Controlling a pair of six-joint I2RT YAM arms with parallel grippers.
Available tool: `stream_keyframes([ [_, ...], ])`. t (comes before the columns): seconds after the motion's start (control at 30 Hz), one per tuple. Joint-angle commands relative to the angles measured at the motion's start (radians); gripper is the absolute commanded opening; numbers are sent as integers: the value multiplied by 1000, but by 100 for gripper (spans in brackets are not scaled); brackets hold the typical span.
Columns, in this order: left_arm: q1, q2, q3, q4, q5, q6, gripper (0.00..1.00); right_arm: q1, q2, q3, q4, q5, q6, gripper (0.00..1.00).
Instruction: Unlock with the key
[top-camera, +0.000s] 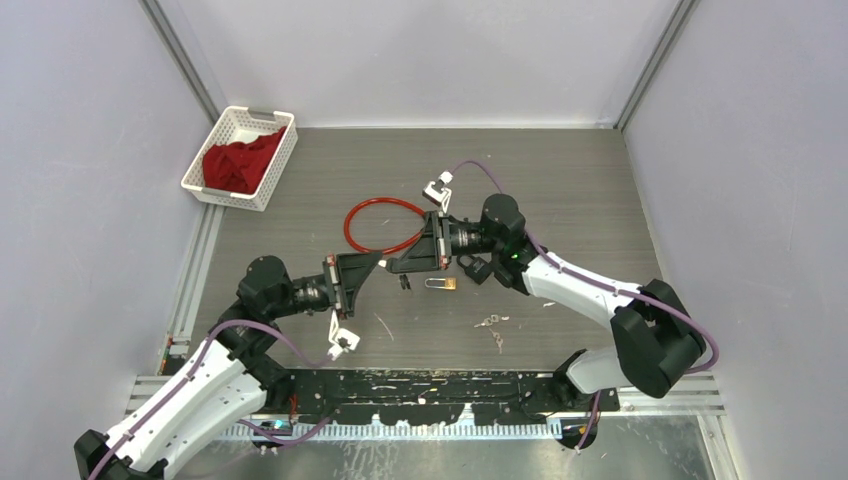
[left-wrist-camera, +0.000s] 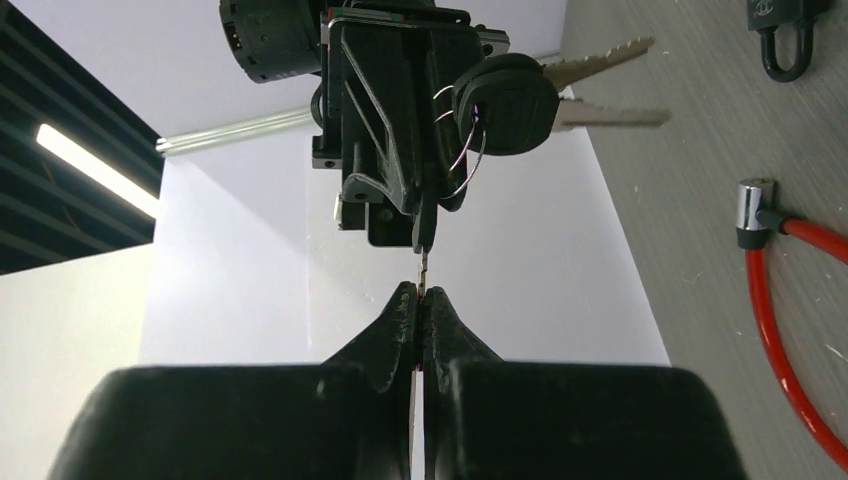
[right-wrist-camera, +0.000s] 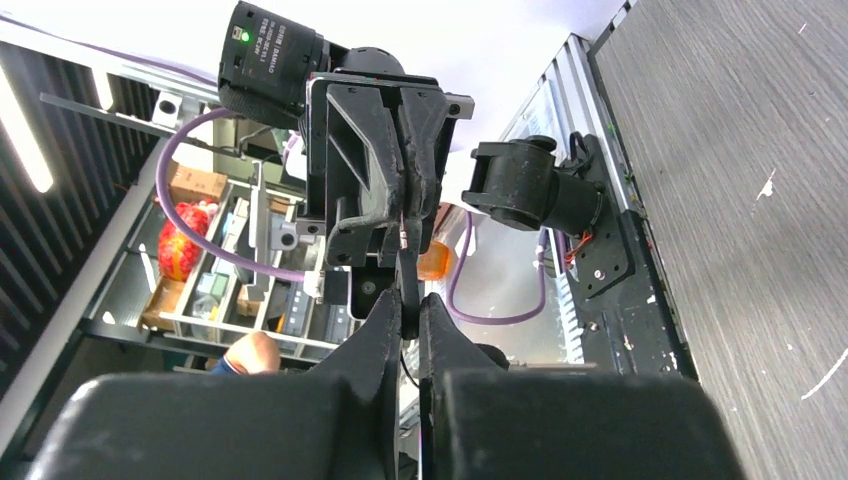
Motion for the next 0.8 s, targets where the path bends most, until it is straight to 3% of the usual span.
stream_keyframes([
  [0.0,-2,-4,-13,59,30,39,1,0,-26,6,96,32,28,1],
  [0.03,-2,-3,-13,60,24,36,8,2,-29,0,95,33,28,1],
  [0.1,-3,4,-5,15,-9,33,59,0,-37,-3,74,35,4,1],
  [0.13,-2,7,3,-6,-32,24,77,1,-43,7,27,34,-36,1],
  [0.17,-2,6,18,-74,-53,1,91,1,-53,25,-47,39,-97,1],
  [0.2,-2,6,42,-137,-77,-39,98,0,-66,53,-162,50,-180,1],
  [0.3,-1,13,137,-329,-127,-282,99,0,-97,145,-504,109,-446,1],
  [0.43,-2,58,280,-593,-116,-473,99,1,-99,207,-698,134,-600,1],
  [0.63,-3,84,326,-612,-51,-634,95,2,-71,268,-871,179,-721,1],
  [0.77,-3,201,438,-645,-100,-921,97,1,-73,295,-970,306,-779,1],
])
